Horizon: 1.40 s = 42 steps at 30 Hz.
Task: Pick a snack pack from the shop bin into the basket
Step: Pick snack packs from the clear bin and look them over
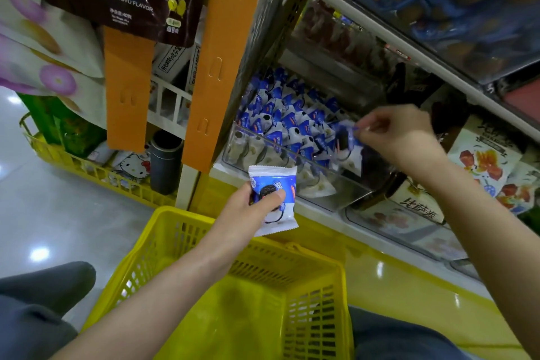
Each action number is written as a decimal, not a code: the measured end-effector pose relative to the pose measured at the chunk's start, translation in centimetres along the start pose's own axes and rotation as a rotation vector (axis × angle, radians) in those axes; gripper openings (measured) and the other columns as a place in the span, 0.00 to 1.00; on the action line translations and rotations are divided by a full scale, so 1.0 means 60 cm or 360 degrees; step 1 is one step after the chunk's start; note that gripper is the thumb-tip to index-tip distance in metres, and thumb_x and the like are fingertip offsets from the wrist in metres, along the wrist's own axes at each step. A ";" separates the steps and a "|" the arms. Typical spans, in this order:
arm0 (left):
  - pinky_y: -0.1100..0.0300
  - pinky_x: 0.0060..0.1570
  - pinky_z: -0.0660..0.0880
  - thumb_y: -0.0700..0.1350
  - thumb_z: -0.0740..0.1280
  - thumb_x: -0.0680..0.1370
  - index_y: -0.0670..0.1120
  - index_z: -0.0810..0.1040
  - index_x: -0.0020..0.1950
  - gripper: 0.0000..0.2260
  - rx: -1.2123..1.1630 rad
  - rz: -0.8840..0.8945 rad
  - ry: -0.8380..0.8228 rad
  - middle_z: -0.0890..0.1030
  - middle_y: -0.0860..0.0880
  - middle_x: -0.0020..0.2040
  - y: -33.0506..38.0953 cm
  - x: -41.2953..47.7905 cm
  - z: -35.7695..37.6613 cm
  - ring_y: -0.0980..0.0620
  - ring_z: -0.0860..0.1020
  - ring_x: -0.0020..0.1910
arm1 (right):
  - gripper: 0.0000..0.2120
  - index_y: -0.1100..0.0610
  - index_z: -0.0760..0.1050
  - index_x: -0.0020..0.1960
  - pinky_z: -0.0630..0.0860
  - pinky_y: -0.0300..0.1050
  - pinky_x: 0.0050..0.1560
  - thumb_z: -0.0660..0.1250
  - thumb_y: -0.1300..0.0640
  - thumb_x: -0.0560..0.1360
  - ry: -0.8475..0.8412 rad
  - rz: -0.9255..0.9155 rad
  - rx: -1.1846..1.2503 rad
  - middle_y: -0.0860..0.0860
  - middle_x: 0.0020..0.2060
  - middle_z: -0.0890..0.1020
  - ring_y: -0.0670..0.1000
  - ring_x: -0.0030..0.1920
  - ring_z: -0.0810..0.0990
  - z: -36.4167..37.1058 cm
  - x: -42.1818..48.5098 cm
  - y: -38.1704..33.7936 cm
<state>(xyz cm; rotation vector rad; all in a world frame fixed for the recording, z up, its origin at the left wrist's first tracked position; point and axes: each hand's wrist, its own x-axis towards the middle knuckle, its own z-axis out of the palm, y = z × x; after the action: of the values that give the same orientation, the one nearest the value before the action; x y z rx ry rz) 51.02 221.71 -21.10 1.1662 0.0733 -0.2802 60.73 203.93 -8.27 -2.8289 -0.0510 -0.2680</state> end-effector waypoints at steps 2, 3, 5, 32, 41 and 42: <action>0.57 0.47 0.80 0.47 0.64 0.77 0.48 0.76 0.52 0.07 -0.0152 -0.0091 -0.0006 0.85 0.52 0.44 0.002 -0.001 0.002 0.52 0.83 0.45 | 0.03 0.49 0.78 0.41 0.75 0.28 0.33 0.71 0.56 0.71 0.0072 -0.0134 0.0312 0.44 0.34 0.80 0.42 0.34 0.79 -0.026 -0.020 -0.017; 0.51 0.48 0.80 0.49 0.64 0.76 0.47 0.76 0.57 0.11 -0.0250 -0.0133 0.0002 0.84 0.47 0.49 0.004 -0.003 0.002 0.47 0.83 0.47 | 0.04 0.49 0.79 0.40 0.77 0.29 0.35 0.71 0.57 0.71 0.0010 -0.0168 0.0532 0.45 0.33 0.81 0.42 0.34 0.80 -0.033 -0.031 -0.026; 0.47 0.48 0.80 0.56 0.62 0.73 0.46 0.74 0.61 0.20 -0.0423 -0.0175 -0.0012 0.82 0.44 0.54 0.005 -0.005 0.000 0.44 0.82 0.50 | 0.06 0.50 0.79 0.38 0.78 0.32 0.36 0.72 0.60 0.70 -0.0273 -0.0130 0.0969 0.47 0.32 0.83 0.43 0.33 0.82 -0.033 -0.055 -0.040; 0.58 0.43 0.81 0.44 0.62 0.78 0.45 0.72 0.61 0.12 -0.0199 -0.0015 -0.0009 0.81 0.43 0.52 0.009 -0.017 -0.005 0.50 0.82 0.47 | 0.06 0.52 0.77 0.51 0.75 0.35 0.42 0.66 0.53 0.75 -0.0026 0.0092 0.0659 0.47 0.45 0.82 0.43 0.41 0.79 0.018 -0.055 -0.004; 0.59 0.43 0.81 0.44 0.61 0.79 0.45 0.68 0.64 0.14 -0.0158 -0.0008 0.0011 0.78 0.41 0.56 0.009 -0.015 0.003 0.49 0.81 0.48 | 0.10 0.59 0.76 0.54 0.74 0.46 0.43 0.66 0.54 0.76 -0.0322 0.0178 -0.0446 0.54 0.44 0.79 0.52 0.41 0.77 0.035 0.004 0.013; 0.59 0.43 0.81 0.44 0.61 0.79 0.45 0.68 0.65 0.15 -0.0144 -0.0006 0.0015 0.78 0.41 0.56 0.009 -0.015 0.003 0.49 0.81 0.49 | 0.10 0.59 0.76 0.53 0.74 0.46 0.42 0.66 0.54 0.75 -0.0401 0.0204 -0.0532 0.55 0.43 0.79 0.53 0.41 0.78 0.041 0.006 0.012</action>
<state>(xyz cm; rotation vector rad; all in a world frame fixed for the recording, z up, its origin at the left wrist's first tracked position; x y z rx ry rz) 50.28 221.90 -20.38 1.0777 0.0955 -0.2724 61.58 203.97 -10.73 -3.1638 0.1333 0.1225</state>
